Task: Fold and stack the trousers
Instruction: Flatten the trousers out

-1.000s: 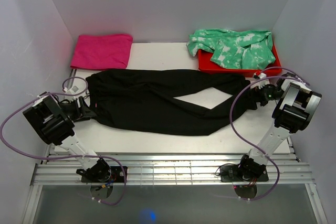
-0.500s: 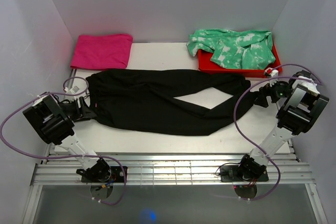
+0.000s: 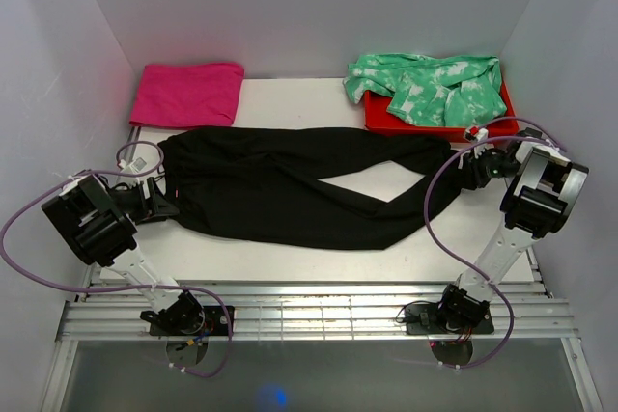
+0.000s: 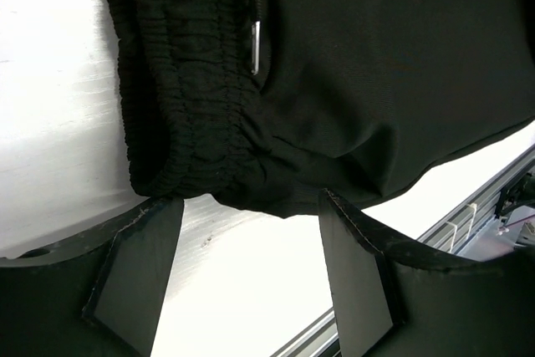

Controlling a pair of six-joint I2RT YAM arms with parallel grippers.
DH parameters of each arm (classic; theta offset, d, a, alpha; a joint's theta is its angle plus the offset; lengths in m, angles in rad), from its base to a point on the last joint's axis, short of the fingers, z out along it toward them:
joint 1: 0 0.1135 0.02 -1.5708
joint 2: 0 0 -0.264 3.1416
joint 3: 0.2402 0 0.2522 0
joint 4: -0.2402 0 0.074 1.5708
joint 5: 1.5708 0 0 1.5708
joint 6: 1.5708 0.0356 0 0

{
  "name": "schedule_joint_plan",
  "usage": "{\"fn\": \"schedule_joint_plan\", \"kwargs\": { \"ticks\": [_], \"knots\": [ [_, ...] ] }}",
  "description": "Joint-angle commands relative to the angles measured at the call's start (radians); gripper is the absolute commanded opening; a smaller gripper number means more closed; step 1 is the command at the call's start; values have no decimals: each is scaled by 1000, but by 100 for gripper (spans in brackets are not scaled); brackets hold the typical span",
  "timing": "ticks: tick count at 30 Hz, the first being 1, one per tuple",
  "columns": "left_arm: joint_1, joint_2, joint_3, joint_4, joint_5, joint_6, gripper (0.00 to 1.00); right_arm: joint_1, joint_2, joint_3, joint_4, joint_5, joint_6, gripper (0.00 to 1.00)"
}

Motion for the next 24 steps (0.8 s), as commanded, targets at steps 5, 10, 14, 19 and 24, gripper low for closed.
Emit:
{"fn": "schedule_joint_plan", "kwargs": {
  "ticks": [5, 10, 14, 19, 24],
  "knots": [
    [-16, -48, -4, -12, 132, 46, 71, -24, -124, 36, -104, -17, 79, 8],
    [-16, -54, 20, 10, 100, 6, 40, -37, -190, 90, -198, 112, 177, 8],
    [-7, -105, 75, -33, 83, -9, 0, -41, -223, 122, -317, 279, 196, 8],
    [31, -187, 105, -73, -21, 15, 0, -64, -252, 113, -375, 495, 204, 8],
    [116, -212, 109, -91, -109, 55, 0, -89, -207, 99, -445, 635, 223, 8]
  ]
}}
